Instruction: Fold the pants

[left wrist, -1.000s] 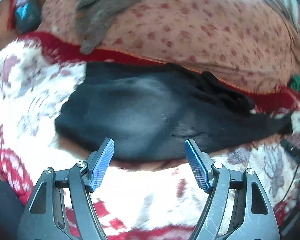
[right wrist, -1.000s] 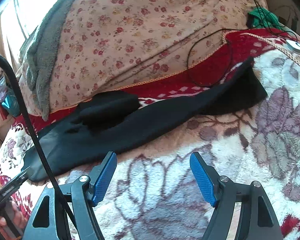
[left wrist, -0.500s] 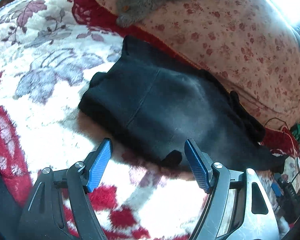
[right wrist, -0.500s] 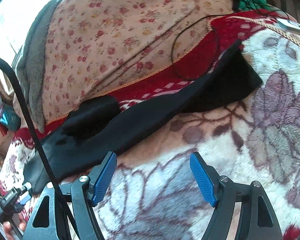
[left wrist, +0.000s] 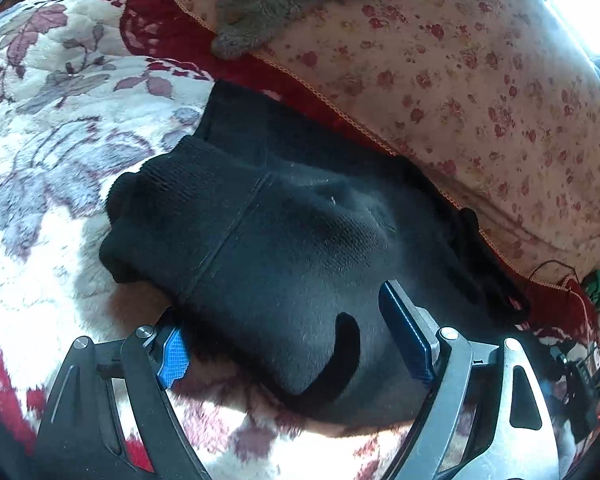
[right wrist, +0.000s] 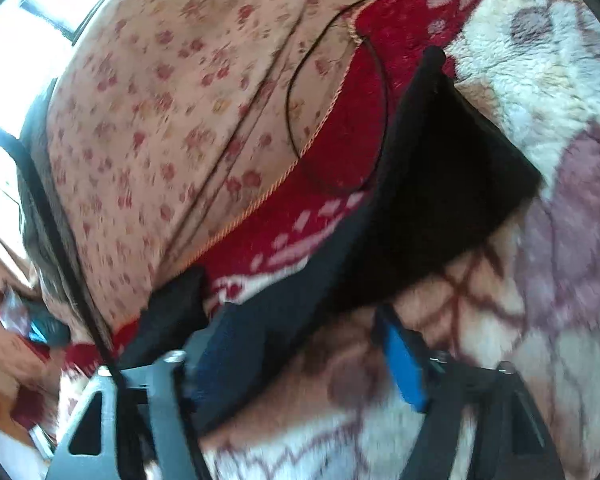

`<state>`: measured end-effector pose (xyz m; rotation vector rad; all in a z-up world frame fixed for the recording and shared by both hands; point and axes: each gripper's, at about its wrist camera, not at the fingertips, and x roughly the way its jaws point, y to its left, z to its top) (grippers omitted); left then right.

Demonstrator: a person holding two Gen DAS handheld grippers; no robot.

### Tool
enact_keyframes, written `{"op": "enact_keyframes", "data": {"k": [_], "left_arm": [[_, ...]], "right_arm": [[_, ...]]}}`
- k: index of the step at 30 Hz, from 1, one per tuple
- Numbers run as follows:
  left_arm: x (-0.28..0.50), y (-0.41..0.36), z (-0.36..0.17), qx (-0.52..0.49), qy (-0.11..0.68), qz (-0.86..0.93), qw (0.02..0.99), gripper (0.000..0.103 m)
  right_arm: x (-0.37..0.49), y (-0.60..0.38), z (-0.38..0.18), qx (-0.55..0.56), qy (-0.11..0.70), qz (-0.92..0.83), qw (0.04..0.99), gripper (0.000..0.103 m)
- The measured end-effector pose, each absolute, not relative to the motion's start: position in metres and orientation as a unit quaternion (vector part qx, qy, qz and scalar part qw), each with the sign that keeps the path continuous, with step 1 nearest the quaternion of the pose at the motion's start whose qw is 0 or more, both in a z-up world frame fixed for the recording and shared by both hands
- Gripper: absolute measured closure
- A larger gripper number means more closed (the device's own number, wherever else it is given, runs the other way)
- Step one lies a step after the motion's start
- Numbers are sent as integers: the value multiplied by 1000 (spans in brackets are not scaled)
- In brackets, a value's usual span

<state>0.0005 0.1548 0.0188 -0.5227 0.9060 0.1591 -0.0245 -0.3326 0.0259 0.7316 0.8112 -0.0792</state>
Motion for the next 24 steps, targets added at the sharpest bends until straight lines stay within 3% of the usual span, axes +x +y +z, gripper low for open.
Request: {"op": "enact_keyframes", "data": {"k": [2,3,4,5,7,12,24], "left_arm": [[4,156,19,-248,435,73,862,23],[5,155,19,-248,436,71,863,28],[7,154,19,-243,439,68,862,45],[10,154,20,-227,445,70,863,65],[13,154,20,-214,449,57,866,86],[17,166,25,-215,458,14,862,92],[4,207,66,-199,449,-13,871,93]], "right_arm": [[-16,-340,20,351,386,-37,853,62],[-12,-341,18,345,388,-41,853,77],[-9,-341,16,341,391,-45,854,86],[-8,-341,18,337,391,-48,855,87],[-12,-337,24,328,381,-44,863,92],[-30,-326,39,300,368,-33,879,95],[-68,-281,60,303,386,22,871,95]]}}
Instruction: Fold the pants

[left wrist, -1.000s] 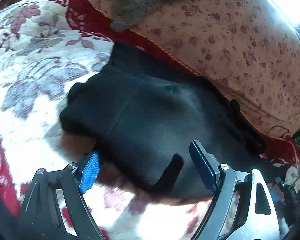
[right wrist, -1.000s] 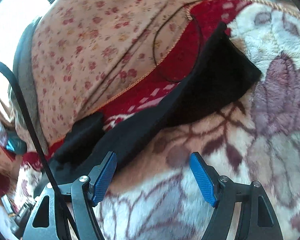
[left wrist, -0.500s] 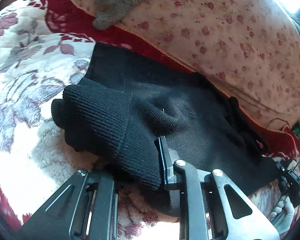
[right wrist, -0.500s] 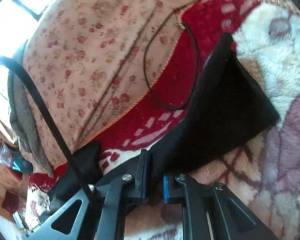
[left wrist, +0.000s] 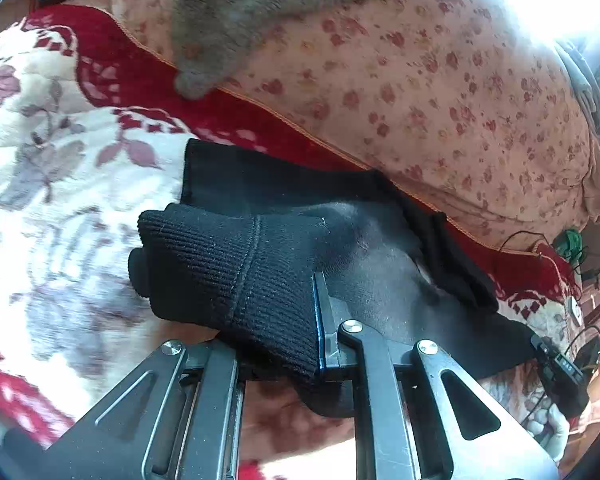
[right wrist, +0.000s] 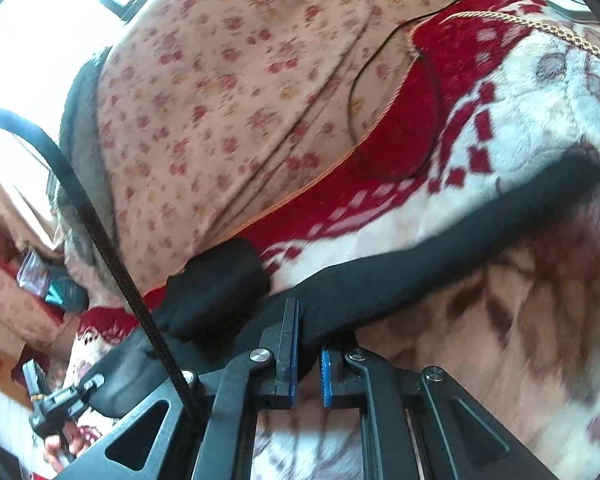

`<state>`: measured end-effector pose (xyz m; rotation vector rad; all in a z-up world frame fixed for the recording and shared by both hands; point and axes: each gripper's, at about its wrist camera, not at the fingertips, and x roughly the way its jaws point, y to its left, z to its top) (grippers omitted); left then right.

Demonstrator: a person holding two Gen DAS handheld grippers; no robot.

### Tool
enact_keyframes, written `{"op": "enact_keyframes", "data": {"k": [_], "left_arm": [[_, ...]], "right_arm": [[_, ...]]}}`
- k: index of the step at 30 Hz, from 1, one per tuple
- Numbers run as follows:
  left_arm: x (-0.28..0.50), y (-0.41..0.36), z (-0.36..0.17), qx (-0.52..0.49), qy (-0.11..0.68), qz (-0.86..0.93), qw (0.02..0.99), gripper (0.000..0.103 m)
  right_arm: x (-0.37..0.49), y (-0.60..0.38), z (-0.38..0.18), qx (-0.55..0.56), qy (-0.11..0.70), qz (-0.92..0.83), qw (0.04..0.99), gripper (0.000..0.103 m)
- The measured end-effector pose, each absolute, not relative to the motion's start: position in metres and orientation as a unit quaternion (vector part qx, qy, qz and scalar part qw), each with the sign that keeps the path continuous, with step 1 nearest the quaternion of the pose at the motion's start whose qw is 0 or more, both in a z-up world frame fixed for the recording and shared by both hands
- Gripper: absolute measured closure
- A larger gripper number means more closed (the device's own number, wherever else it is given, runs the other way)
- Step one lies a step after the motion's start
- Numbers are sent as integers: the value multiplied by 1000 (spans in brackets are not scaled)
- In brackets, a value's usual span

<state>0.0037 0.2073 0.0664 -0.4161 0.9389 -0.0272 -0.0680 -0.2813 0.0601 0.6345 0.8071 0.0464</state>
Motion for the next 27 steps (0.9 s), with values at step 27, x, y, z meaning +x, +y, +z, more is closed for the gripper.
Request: {"op": "enact_keyframes", "data": {"k": [27], "left_arm": [[-46,281,28,-180,494,68,848,92]], "right_arm": [[-129,-284,47,304,393,-30,867,89]]}}
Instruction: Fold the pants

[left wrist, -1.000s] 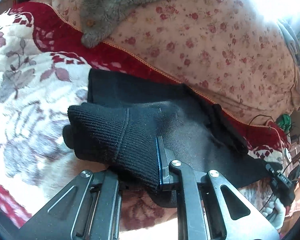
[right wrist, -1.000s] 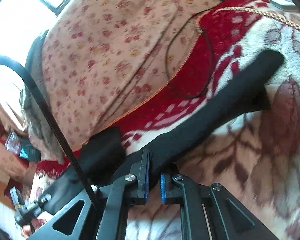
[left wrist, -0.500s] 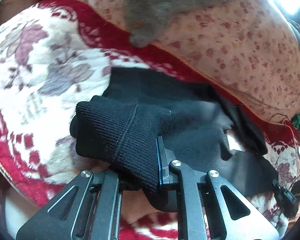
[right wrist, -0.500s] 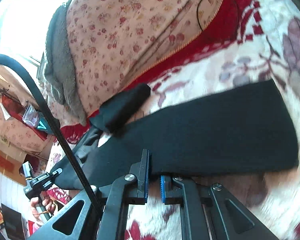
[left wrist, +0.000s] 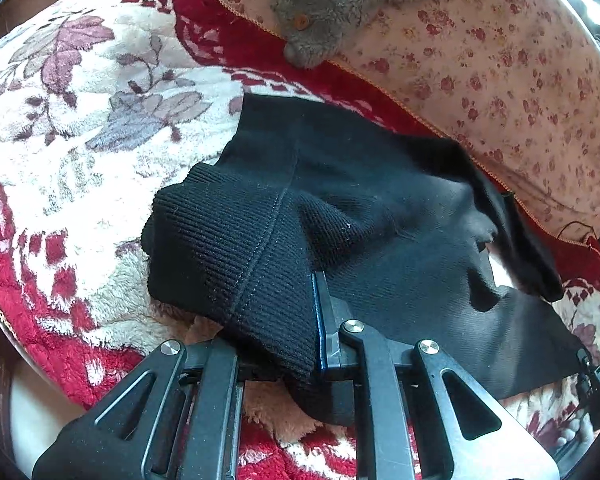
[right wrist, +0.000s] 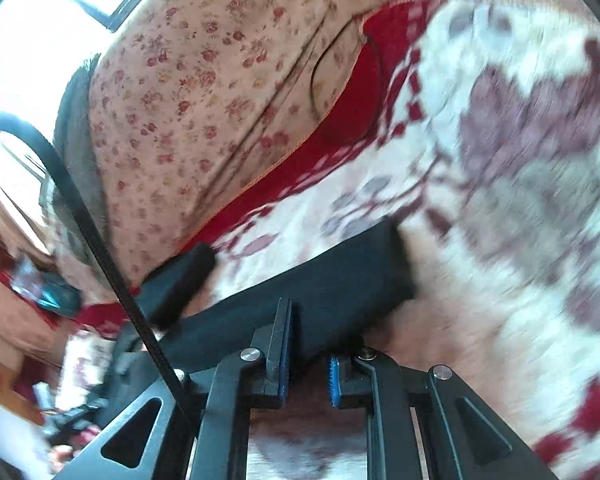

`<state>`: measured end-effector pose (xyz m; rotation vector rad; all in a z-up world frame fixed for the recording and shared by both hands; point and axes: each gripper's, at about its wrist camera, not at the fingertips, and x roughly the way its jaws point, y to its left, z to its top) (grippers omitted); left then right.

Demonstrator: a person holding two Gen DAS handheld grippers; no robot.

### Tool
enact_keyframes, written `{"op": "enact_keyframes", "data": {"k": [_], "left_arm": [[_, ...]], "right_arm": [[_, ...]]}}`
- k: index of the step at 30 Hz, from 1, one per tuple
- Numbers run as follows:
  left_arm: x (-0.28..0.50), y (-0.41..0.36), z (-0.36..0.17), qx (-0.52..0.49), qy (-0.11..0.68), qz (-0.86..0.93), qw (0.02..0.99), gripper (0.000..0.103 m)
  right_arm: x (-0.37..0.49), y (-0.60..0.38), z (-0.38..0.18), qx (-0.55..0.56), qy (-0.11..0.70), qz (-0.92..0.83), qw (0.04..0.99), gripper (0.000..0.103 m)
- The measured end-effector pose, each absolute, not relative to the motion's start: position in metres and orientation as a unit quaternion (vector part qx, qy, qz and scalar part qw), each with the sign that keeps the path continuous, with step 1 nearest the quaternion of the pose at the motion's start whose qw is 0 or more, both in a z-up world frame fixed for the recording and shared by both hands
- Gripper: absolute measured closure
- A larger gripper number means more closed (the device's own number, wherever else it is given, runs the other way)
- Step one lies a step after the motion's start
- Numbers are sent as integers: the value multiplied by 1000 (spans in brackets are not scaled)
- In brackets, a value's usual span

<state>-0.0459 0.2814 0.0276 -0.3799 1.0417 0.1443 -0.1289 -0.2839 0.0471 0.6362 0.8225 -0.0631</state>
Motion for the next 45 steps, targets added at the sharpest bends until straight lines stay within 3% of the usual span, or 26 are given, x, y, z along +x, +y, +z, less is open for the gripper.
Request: {"op": "enact_keyframes", "data": {"k": [2,5,10,24,28,37,39,45], "left_arm": [[-45,283,23,-185,497,69,845,90],[-50,283,25,-184,495,72,846,83],[-62,285,32,-160,499,89,847,71],[-93,291,68,-82,458,163,870,71],[-88,290,78,-94,448,149,876,71],[-23,293,75,-118,461,87,876,68],[-6,290,72,-124,472,64,870,68],[44,258,65,-92,498,24,862,68]], "right_arm": [[-129,-294,40,286,420,-56,859,89],[-136,-309,33,295,433,-81,848,78],[-144,-324,52,265,421,-149,855,77],[-132,-287,101,232,377,-84,893,76],[-116,-247,99,233,389,11,891,67],[-57,-142,93,146,433,130,880,60],[-45,-124,94,132,434,148,879,54],[-7,-71,83,77,448,183,872,54]]}}
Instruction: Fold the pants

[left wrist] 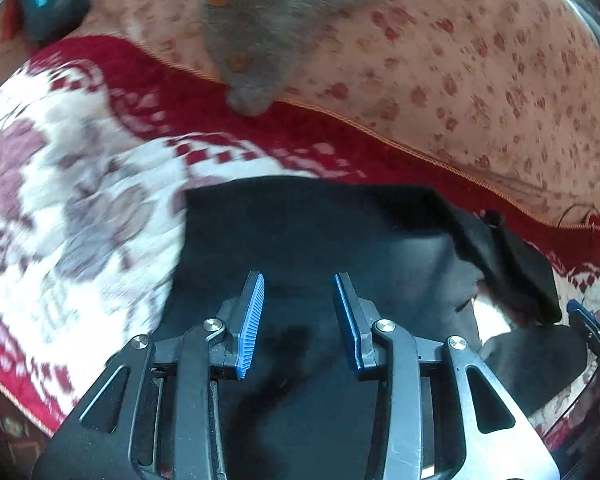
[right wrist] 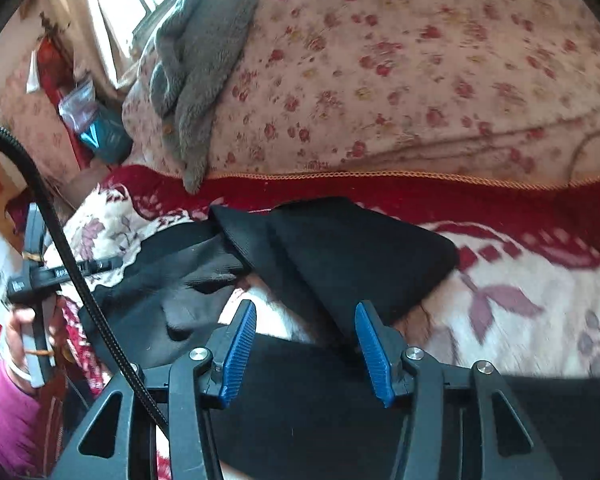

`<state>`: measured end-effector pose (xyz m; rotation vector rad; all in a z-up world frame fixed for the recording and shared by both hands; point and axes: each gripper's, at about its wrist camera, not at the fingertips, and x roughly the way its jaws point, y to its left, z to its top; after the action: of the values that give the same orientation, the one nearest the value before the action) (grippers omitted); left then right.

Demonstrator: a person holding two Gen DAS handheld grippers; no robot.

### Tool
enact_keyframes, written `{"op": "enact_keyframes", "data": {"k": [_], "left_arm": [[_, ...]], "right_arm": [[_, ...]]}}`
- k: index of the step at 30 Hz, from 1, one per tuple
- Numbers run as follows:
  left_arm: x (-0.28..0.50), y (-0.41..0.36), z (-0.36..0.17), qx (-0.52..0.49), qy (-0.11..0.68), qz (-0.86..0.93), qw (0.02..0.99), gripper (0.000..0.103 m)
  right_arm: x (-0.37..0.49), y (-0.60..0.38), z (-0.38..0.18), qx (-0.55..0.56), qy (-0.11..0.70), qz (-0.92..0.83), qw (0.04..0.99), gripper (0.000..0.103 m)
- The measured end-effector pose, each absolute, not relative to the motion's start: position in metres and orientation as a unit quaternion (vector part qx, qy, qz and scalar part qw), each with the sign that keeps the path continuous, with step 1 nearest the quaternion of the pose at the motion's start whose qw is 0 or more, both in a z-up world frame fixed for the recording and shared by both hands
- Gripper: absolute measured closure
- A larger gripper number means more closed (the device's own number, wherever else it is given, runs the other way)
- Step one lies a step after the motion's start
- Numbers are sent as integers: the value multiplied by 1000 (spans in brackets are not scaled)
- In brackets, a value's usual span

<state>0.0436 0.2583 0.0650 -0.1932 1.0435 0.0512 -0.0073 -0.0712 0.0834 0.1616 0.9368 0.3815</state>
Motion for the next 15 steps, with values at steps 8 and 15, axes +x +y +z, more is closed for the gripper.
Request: {"op": "enact_keyframes", "data": {"k": [8,15], "left_arm": [[105,205,42,-46,527,-55,847,68],[129,178,26,-8,539,-78,838,68]], "right_arm": [[19,-58,62,-27,462,144,875,53],[35,-47,51,-82,466,147,869,53]]}}
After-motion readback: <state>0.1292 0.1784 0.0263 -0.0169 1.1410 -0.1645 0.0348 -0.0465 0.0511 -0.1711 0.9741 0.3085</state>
